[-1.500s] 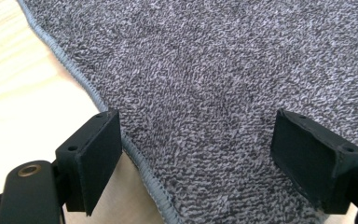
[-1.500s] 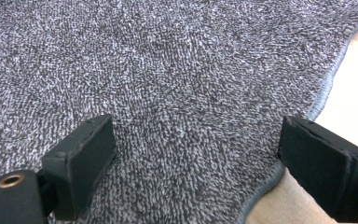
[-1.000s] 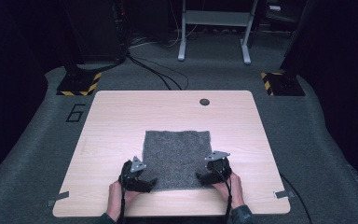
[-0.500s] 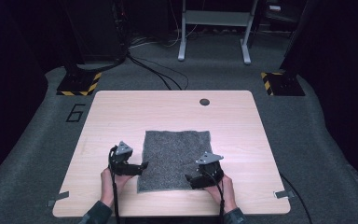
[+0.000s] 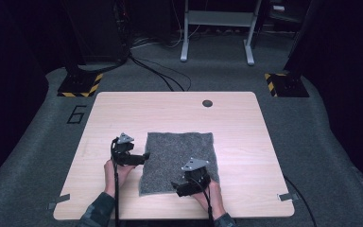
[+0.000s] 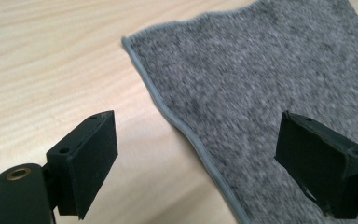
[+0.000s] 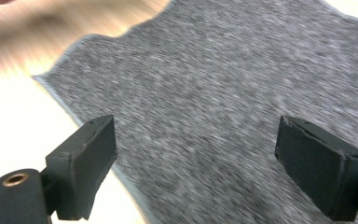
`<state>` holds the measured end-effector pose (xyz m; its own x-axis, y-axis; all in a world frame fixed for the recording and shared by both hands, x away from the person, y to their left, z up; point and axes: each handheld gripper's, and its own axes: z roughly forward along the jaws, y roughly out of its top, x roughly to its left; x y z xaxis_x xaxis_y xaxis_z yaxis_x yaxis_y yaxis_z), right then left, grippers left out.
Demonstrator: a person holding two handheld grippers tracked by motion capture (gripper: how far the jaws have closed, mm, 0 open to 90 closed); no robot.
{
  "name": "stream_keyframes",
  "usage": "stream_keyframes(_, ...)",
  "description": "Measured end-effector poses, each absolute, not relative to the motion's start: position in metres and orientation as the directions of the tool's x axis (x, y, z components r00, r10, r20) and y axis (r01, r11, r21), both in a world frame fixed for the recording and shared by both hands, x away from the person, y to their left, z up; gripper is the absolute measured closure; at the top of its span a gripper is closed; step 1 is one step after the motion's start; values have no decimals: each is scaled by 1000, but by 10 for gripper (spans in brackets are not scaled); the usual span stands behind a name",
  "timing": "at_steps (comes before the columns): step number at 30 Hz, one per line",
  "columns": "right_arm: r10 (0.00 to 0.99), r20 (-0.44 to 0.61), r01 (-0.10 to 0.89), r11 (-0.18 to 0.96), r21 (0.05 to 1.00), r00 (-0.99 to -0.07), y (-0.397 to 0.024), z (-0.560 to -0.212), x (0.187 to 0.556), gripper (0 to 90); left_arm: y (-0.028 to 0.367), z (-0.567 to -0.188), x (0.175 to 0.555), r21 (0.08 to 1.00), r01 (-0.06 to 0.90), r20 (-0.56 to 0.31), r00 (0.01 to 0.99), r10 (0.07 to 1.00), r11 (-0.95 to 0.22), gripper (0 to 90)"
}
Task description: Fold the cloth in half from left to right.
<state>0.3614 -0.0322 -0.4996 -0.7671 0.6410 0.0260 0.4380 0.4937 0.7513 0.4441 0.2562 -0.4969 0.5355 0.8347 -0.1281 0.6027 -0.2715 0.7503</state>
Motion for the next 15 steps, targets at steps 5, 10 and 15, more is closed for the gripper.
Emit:
stream_keyframes(5,604,18,412,520,748,-796,-10,-498,355,124,252,-501,467,745,615,-138,519,843,-257,142)
stream_keyframes(10,589,33,418,532,736,-807,7,-498,351,124,247,-505,481,733,637,-161,504,848,-240,142)
stream_keyframes(15,582,39,419,535,733,-812,29,-502,347,122,241,-508,497,728,654,-169,462,871,-205,128)
